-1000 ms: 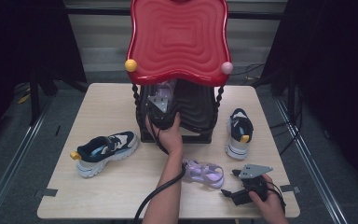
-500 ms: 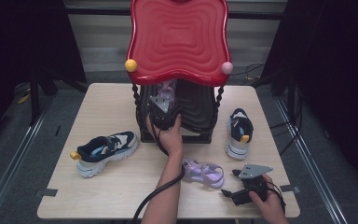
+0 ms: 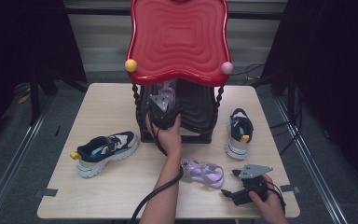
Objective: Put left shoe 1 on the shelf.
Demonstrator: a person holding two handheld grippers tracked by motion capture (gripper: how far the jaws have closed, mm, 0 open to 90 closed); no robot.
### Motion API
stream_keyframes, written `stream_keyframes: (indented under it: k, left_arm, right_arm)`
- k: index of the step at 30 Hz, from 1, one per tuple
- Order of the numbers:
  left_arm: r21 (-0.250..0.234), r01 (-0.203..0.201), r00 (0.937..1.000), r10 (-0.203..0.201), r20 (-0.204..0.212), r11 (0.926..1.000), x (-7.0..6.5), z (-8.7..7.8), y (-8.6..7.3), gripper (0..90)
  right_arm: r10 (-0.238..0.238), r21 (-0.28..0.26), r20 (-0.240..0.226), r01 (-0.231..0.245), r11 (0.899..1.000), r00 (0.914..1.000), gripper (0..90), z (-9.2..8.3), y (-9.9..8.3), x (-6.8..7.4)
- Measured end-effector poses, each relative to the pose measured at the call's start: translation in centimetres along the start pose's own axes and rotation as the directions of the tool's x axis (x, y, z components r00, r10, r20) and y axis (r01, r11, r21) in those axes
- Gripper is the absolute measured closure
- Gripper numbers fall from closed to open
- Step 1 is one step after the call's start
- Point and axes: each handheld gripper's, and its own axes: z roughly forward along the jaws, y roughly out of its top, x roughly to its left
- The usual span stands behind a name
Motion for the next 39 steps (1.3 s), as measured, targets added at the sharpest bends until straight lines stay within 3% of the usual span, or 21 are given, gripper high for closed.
stream_keyframes:
  k: [24,28,39]
  left_arm:
    - [0.056,-0.040,0.9984,0.038,0.042,0.9976,0.9,-1.2,0.9,15.5]
    - [0.064,-0.030,0.9977,0.026,0.063,0.9975,1.0,-1.5,0.8,15.5]
    - [0.071,-0.072,0.9933,0.065,0.095,0.9949,1.2,-2.7,0.6,15.7]
  right_arm:
    - [0.000,0.001,0.001,0.000,1.000,1.0000,12.6,0.0,0.0,0.0]
    - [-0.001,0.001,0.002,0.001,1.000,1.0000,12.6,0.0,0.0,0.0]
    - [0.000,0.001,0.001,0.000,1.000,1.0000,12.7,0.0,0.0,0.0]
